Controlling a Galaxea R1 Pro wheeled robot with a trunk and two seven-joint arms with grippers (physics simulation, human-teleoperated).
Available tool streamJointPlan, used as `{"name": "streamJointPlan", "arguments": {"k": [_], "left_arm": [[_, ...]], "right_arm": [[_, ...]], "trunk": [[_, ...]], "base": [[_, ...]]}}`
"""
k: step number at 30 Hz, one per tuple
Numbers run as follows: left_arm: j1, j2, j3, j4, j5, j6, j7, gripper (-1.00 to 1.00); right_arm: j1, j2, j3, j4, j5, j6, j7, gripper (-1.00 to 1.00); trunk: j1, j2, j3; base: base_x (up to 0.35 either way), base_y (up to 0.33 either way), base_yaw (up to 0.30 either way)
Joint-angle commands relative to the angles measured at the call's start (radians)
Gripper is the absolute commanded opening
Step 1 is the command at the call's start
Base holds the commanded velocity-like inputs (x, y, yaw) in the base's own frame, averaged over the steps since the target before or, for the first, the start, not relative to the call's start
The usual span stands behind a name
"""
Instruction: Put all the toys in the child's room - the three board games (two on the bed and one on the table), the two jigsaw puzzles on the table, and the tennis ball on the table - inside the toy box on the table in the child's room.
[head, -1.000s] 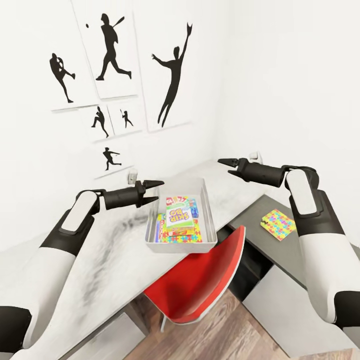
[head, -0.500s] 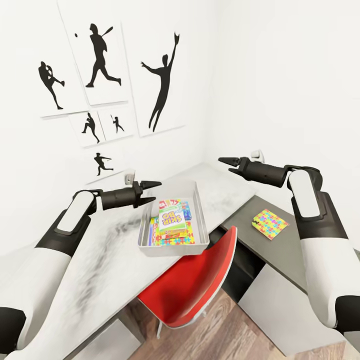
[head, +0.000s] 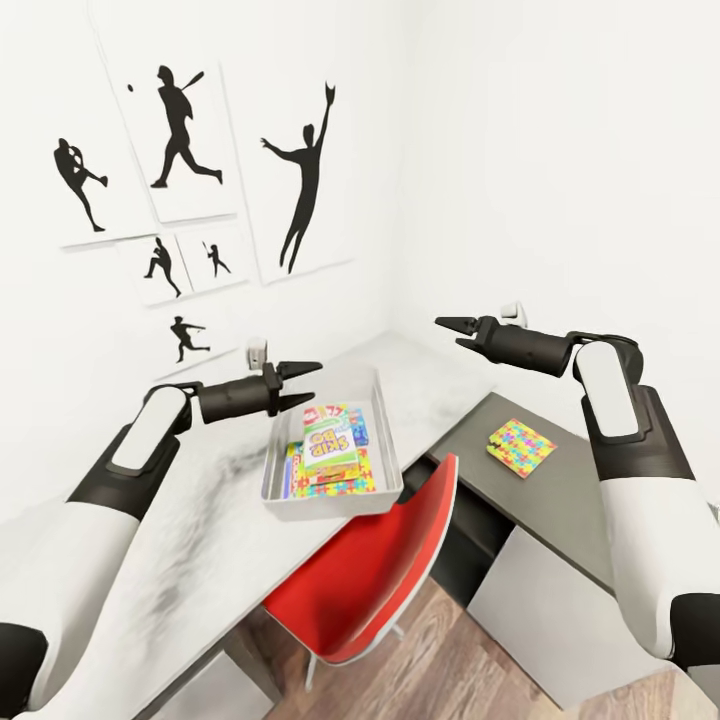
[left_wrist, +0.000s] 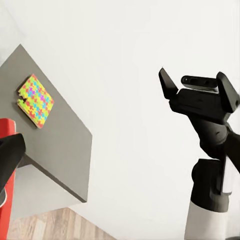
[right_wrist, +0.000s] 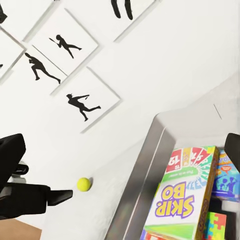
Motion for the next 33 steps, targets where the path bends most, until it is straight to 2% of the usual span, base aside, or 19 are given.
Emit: {"name": "streamJointPlan", "arguments": {"k": [1, 3, 5, 12, 20, 33], "left_arm": [[-0.001, 0.002, -0.001, -0.002, -0.009, 0.0, -0.015, 1.0], [0.0, 0.008, -0.002, -0.004, -0.009, 0.0, -0.018, 1.0], [0.0, 0.029, -0.004, -0.006, -0.009, 0.0, -0.022, 1.0], [0.0, 0.047, -0.004, -0.009, -0.009, 0.0, -0.025, 1.0], [0.004, 0.05, -0.004, -0.018, -0.009, 0.0, -0.025, 1.0], [0.006, 0.05, -0.004, -0.023, -0.009, 0.0, -0.025, 1.0]], "right_arm": [[-0.001, 0.001, -0.001, 0.0, 0.01, 0.004, 0.01, 1.0], [-0.001, 0.001, -0.001, 0.0, 0.01, 0.004, 0.01, 1.0], [-0.001, 0.003, -0.001, 0.0, 0.01, 0.004, 0.01, 1.0], [-0.001, 0.02, -0.001, 0.001, 0.01, 0.004, 0.01, 1.0], [-0.001, 0.042, -0.001, 0.001, 0.011, 0.004, 0.007, 1.0], [-0.001, 0.048, -0.001, 0.002, 0.011, 0.004, 0.004, 1.0]], "trunk": [[0.001, -0.002, 0.0], [0.001, -0.002, 0.003], [0.001, -0.002, 0.006], [0.001, -0.002, 0.018], [0.001, -0.002, 0.031], [0.001, -0.002, 0.052]], "base": [[-0.057, 0.04, -0.119], [-0.104, 0.077, -0.119], [-0.141, 0.107, -0.119], [-0.051, 0.038, -0.119], [-0.006, 0.005, -0.119], [0.0, 0.0, -0.119]]}}
